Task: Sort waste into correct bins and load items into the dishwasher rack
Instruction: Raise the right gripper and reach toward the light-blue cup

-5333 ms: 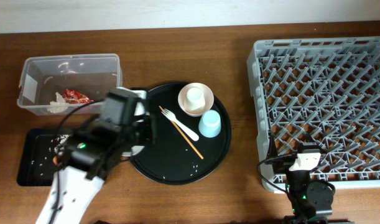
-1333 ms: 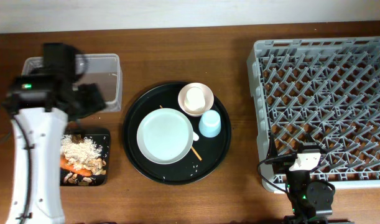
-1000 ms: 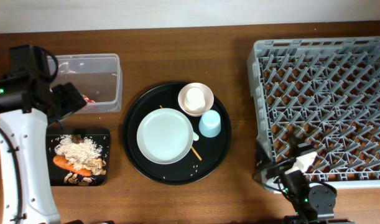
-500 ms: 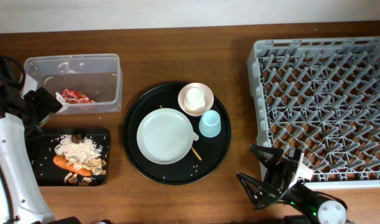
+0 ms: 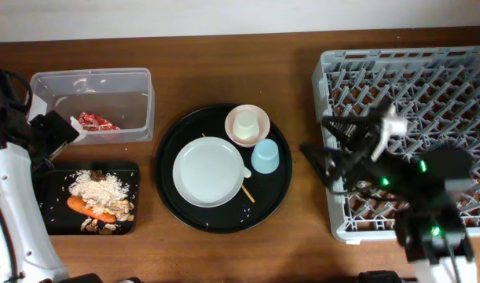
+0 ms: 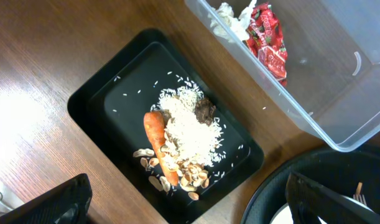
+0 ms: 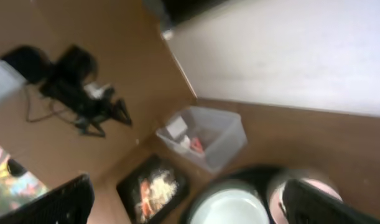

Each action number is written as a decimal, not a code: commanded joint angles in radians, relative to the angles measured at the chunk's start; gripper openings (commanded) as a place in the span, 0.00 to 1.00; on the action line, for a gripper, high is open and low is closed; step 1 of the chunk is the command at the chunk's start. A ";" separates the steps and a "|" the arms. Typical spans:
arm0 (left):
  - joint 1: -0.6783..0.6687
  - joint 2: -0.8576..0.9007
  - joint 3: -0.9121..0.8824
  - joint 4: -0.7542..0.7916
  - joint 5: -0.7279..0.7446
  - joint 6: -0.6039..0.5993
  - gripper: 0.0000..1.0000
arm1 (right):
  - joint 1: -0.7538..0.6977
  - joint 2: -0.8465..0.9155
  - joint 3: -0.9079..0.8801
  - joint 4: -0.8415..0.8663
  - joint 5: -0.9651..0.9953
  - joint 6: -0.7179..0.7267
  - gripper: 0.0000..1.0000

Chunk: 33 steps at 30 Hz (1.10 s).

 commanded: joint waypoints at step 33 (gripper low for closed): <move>0.004 -0.003 0.008 0.000 -0.005 -0.013 0.99 | 0.502 0.887 0.328 -0.414 0.999 -0.198 0.98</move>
